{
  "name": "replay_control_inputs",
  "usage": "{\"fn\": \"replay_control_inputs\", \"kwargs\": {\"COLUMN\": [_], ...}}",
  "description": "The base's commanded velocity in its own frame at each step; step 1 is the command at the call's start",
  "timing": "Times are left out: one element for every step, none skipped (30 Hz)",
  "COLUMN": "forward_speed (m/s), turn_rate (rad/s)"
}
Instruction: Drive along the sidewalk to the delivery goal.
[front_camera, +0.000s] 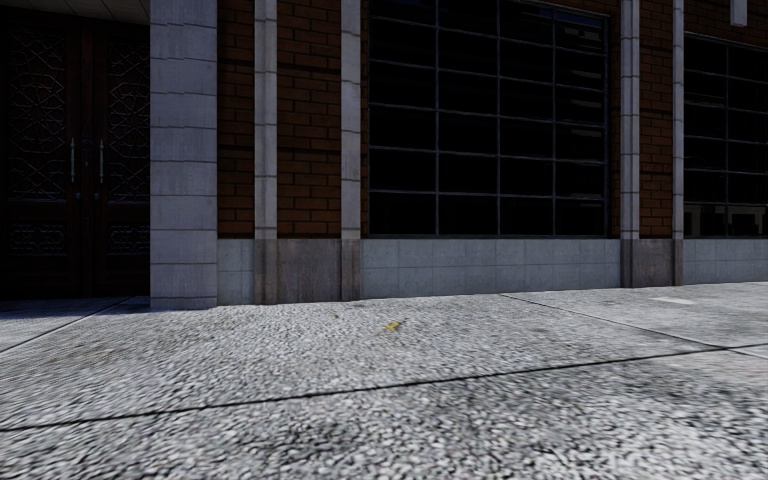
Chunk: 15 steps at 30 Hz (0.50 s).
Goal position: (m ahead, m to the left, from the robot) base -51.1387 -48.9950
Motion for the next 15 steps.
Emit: {"fn": "replay_control_inputs", "kwargs": {"forward_speed": [0.00, 0.00, 0.00, 0.00, 0.00, 0.00, 0.00, 0.00, 0.00, 0.00, 0.00, 0.00, 0.00, 0.00, 0.00], "turn_rate": [0.00, 0.00, 0.00, 0.00, 0.00, 0.00, 0.00, 0.00, 0.00, 0.00, 0.00, 0.00, 0.00, 0.00, 0.00]}}
